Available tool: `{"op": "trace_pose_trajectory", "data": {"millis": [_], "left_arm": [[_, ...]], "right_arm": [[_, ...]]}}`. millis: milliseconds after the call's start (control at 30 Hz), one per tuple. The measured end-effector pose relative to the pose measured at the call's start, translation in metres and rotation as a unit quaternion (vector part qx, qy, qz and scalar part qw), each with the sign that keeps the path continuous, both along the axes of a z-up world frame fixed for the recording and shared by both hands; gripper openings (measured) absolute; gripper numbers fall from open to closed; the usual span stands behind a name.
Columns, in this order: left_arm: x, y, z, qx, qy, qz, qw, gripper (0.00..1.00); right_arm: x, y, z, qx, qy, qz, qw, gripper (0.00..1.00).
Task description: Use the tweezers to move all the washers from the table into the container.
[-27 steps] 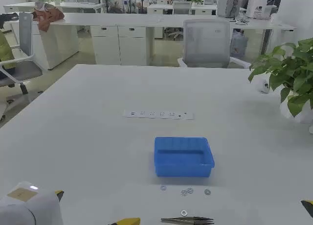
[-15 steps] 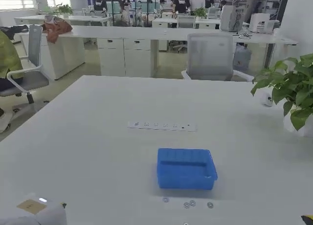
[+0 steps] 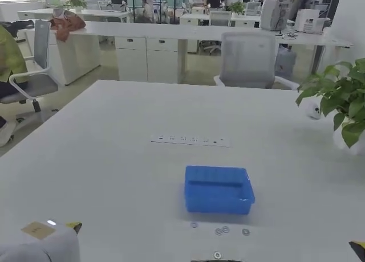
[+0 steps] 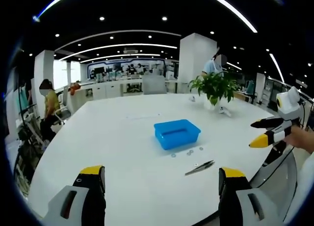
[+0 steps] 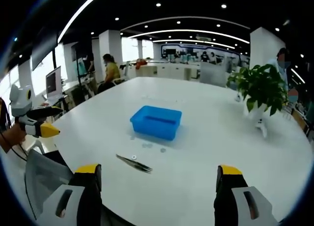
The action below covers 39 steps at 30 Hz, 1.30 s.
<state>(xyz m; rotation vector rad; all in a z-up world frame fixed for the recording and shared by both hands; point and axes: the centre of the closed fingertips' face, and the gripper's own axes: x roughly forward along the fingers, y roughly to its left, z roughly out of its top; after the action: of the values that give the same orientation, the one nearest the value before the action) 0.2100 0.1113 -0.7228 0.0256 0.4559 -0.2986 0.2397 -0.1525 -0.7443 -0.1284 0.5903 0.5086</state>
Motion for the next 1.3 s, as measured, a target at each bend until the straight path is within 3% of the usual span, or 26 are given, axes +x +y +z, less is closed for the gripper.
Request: {"op": "trace_pose_trajectory", "data": {"millis": [200, 300, 567, 667, 767, 867, 967, 1100, 1167, 1300], "left_arm": [[0.003, -0.003, 0.005, -0.003, -0.013, -0.005, 0.9999, 0.99], [0.004, -0.006, 0.008, -0.004, -0.015, -0.015, 0.9998, 0.91], [0.013, -0.020, 0.002, 0.012, -0.004, -0.045, 0.9989, 0.88], [0.020, -0.022, 0.005, 0.020, -0.016, -0.046, 0.9986, 0.89], [0.028, -0.025, 0.010, 0.011, -0.032, -0.048, 0.9983, 0.90], [0.035, -0.030, 0.008, 0.010, -0.035, -0.059, 0.9976, 0.90], [0.038, -0.043, -0.008, 0.022, -0.003, -0.107, 0.9940, 0.80], [0.044, -0.058, -0.022, 0.032, 0.011, -0.149, 0.9882, 0.70], [0.046, -0.065, -0.034, 0.044, 0.031, -0.174, 0.9834, 0.62], [0.056, -0.078, -0.047, 0.072, 0.040, -0.214, 0.9733, 0.43]], "right_arm": [[0.000, -0.001, 0.004, 0.009, -0.006, -0.003, 0.9999, 0.96], [0.002, -0.001, 0.006, 0.011, -0.011, -0.006, 0.9999, 0.95], [0.004, -0.002, 0.004, 0.012, -0.012, -0.013, 0.9998, 0.92], [0.007, -0.004, 0.006, 0.016, -0.019, -0.017, 0.9996, 0.90], [0.011, -0.005, 0.010, 0.019, -0.031, -0.022, 0.9991, 0.89], [0.016, -0.007, 0.005, 0.014, -0.029, -0.026, 0.9991, 0.89], [0.020, -0.009, -0.001, 0.010, -0.023, -0.026, 0.9993, 0.89], [0.024, -0.009, -0.007, 0.008, -0.015, -0.025, 0.9995, 0.88], [0.026, -0.009, -0.010, 0.005, -0.010, -0.022, 0.9997, 0.87], [0.031, -0.013, -0.012, -0.002, -0.008, -0.023, 0.9997, 0.87]]}}
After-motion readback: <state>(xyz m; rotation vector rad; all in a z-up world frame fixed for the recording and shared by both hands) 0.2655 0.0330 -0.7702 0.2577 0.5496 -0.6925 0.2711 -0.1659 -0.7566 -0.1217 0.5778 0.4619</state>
